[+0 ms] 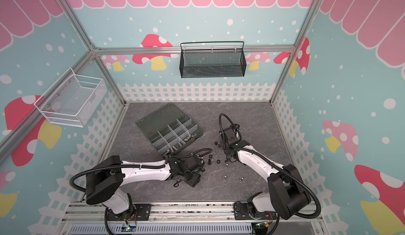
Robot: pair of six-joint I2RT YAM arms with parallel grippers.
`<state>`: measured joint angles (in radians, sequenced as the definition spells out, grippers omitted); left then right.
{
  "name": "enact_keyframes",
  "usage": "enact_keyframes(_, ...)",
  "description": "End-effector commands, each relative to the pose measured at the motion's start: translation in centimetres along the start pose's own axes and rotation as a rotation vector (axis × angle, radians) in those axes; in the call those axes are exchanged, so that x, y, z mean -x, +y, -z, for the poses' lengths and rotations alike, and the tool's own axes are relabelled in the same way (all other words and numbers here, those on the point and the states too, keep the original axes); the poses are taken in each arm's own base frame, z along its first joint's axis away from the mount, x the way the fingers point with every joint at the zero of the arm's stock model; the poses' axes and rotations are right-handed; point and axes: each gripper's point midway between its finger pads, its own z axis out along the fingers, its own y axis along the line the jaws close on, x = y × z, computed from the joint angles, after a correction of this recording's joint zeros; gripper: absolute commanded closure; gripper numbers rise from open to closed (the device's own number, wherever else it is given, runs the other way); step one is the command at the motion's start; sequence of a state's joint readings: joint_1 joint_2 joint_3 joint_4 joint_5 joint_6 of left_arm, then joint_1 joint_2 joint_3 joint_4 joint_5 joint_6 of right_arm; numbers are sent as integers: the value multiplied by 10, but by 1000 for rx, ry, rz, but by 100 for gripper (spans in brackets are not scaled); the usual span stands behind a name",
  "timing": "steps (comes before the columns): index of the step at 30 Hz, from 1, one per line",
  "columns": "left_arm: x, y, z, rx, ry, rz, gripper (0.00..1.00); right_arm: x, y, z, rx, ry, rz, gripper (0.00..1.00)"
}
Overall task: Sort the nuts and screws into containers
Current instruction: 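Close the left gripper on the silver wing nut, then carry the wing nut with the left gripper over the wing-nut compartment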
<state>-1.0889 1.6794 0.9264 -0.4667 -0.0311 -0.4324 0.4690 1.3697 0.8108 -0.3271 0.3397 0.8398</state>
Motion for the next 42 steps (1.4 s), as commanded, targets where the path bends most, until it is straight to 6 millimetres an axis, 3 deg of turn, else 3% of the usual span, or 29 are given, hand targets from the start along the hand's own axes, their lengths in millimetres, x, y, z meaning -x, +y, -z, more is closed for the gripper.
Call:
enact_keyframes(1, 1, 1, -3, 15, 8, -19, 36, -5, -9, -3, -23, 3, -18, 3)
enact_keyframes(15, -11, 16, -5, 83, 48, -3, 62, -5, -9, -5, -23, 10, -21, 3)
enact_keyframes(26, -7, 27, -4, 111, 50, -5, 87, -3, -8, -4, -17, 3, -21, 3)
enact_keyframes(36, 12, 29, 17, 110, -32, 4, 93, 0, -6, -2, -11, -3, -26, 3)
enact_keyframes(42, 37, 33, 41, 113, -129, 32, 94, 1, -7, -1, -12, -7, -32, 3)
